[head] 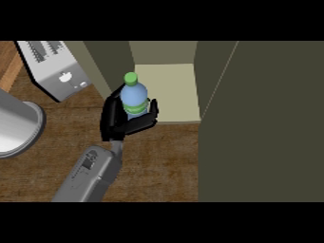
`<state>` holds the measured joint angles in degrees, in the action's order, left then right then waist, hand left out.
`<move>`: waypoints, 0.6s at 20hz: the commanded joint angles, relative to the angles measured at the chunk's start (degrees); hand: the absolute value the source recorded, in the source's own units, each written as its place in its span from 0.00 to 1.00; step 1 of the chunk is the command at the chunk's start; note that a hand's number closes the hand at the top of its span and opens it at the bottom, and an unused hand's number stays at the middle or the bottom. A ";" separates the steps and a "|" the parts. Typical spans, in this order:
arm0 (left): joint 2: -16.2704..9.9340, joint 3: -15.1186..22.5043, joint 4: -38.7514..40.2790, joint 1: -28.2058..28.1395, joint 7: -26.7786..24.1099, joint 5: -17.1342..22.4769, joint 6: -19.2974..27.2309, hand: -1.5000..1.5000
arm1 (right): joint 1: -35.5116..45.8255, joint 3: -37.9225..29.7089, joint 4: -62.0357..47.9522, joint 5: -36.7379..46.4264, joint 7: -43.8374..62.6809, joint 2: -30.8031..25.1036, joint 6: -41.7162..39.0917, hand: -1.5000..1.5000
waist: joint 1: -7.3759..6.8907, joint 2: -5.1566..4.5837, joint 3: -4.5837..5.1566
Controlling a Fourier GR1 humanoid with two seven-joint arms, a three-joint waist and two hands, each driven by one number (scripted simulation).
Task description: Pick up the bottled water, place it into the cabinet and close the cabinet
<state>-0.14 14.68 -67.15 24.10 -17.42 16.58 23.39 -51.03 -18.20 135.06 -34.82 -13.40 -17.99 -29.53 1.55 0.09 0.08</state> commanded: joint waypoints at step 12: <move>0.14 -0.87 14.57 11.46 3.28 0.34 7.79 1.00 | -1.30 -0.11 8.69 -8.68 3.73 -0.76 2.39 0.00 | 1.41 -0.64 0.08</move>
<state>0.03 17.74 -62.27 27.70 -15.41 14.60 35.72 -49.85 -17.26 134.75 -36.73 -12.52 -19.01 -28.65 1.38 0.97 -0.18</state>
